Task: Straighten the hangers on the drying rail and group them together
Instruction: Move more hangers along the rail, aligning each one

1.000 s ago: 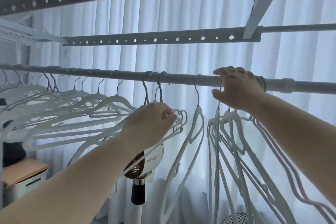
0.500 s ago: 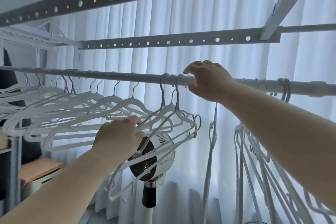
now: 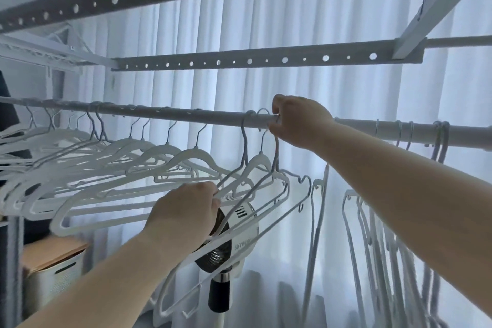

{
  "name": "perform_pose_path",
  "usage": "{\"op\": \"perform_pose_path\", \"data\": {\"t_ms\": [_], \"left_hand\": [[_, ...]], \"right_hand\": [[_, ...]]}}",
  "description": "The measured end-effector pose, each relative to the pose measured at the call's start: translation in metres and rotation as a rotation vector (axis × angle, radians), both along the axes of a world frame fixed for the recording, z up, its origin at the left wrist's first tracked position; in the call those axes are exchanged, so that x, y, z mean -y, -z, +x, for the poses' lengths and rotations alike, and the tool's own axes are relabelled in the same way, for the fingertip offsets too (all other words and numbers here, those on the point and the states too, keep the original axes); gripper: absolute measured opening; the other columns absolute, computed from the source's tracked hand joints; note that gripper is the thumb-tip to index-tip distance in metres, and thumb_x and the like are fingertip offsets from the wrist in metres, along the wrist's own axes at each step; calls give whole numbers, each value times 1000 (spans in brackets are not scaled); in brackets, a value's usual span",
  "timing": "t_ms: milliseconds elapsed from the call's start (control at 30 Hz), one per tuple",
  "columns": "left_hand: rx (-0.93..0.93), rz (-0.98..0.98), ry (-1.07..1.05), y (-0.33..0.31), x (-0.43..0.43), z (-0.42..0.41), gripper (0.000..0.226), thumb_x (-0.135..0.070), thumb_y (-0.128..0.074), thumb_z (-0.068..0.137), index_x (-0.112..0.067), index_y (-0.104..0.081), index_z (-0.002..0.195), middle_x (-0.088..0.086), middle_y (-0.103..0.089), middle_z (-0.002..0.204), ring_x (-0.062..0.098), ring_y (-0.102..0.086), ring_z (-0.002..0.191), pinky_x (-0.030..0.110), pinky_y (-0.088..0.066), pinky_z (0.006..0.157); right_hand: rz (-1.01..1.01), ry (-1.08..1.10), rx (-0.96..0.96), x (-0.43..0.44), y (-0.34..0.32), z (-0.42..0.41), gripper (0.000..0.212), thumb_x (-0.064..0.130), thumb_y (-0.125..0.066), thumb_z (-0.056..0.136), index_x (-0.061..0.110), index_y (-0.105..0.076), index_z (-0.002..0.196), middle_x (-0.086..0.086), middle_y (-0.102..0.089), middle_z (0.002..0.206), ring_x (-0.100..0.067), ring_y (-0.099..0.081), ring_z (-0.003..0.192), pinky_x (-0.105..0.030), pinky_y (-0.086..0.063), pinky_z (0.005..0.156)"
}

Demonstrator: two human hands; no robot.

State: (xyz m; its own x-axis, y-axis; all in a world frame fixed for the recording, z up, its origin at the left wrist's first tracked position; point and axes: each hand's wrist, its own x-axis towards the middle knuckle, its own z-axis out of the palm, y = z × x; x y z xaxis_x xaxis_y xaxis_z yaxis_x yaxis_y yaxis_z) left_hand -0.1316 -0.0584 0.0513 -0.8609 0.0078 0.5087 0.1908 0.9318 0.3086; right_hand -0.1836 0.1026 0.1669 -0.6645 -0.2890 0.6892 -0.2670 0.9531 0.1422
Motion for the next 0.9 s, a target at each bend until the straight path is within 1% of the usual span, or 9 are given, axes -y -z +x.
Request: {"op": "perform_pose_path", "data": {"t_ms": [133, 200, 300, 367, 500, 600, 700, 800, 900], "left_hand": [[11, -4, 36, -6, -4, -10, 20, -24, -34, 95, -19, -50, 84, 7, -69, 91, 24, -55, 72, 31, -44, 70], [23, -6, 50, -8, -8, -14, 23, -24, -34, 94, -16, -55, 90, 7, -69, 90, 22, -52, 65, 31, -47, 69], [34, -17, 75, -12, -17, -19, 26, -22, -37, 94, -14, -62, 96, 9, -69, 90, 22, -50, 62, 34, -52, 76], [64, -23, 87, -13, -23, -23, 27, -20, -37, 94, -14, -62, 99, 9, -69, 92, 24, -52, 65, 34, -51, 78], [163, -53, 83, -4, -29, -28, 26, -20, -38, 93, -15, -62, 102, 8, -68, 96, 29, -63, 83, 34, -51, 82], [164, -69, 90, 9, -25, -22, 24, -22, -39, 93, -16, -62, 91, 4, -65, 89, 20, -49, 62, 30, -47, 76], [158, -63, 71, 20, -13, -11, 26, -27, -40, 93, -20, -64, 89, 3, -67, 92, 14, -41, 54, 29, -49, 74], [152, -8, 55, 29, 3, -3, 24, -29, -41, 93, -26, -64, 99, -7, -60, 72, 3, -39, 47, 25, -44, 65], [129, 33, 21, 40, 19, 12, 22, -31, -42, 92, -30, -63, 98, -13, -57, 59, -2, -41, 41, 20, -42, 55]], "right_hand": [[-24, 23, 7, -12, -1, 5, 30, 22, -45, 85, 8, -47, 112, -10, -61, 110, -28, -53, 90, -29, -36, 67], [-29, 29, 20, -17, -1, 9, 30, 21, -46, 84, 9, -46, 112, -9, -62, 108, -26, -50, 86, -29, -36, 67], [-13, 41, 30, -22, -1, 14, 29, 19, -46, 84, 9, -48, 111, -9, -61, 105, -23, -46, 81, -29, -35, 64], [-3, 42, 33, -25, 0, 16, 27, 18, -45, 84, 9, -49, 110, -9, -60, 104, -23, -46, 80, -28, -34, 63], [2, 47, 18, -32, 2, 19, 23, 14, -42, 84, 10, -51, 105, -9, -60, 103, -23, -45, 78, -27, -31, 58], [2, 55, 16, -36, 4, 20, 24, 13, -41, 85, 10, -50, 107, -10, -60, 105, -23, -44, 79, -28, -32, 63], [-19, 58, 15, -39, 5, 22, 25, 12, -42, 84, 10, -50, 108, -9, -60, 106, -22, -44, 80, -27, -31, 58], [-36, 42, 18, -39, 10, 23, 32, 12, -44, 84, 11, -48, 116, -11, -57, 115, -27, -48, 99, -30, -36, 73], [1, -10, -27, -35, 16, 28, 43, 19, -49, 85, 11, -43, 127, -11, -50, 129, -27, -39, 123, -36, -34, 95]]}}
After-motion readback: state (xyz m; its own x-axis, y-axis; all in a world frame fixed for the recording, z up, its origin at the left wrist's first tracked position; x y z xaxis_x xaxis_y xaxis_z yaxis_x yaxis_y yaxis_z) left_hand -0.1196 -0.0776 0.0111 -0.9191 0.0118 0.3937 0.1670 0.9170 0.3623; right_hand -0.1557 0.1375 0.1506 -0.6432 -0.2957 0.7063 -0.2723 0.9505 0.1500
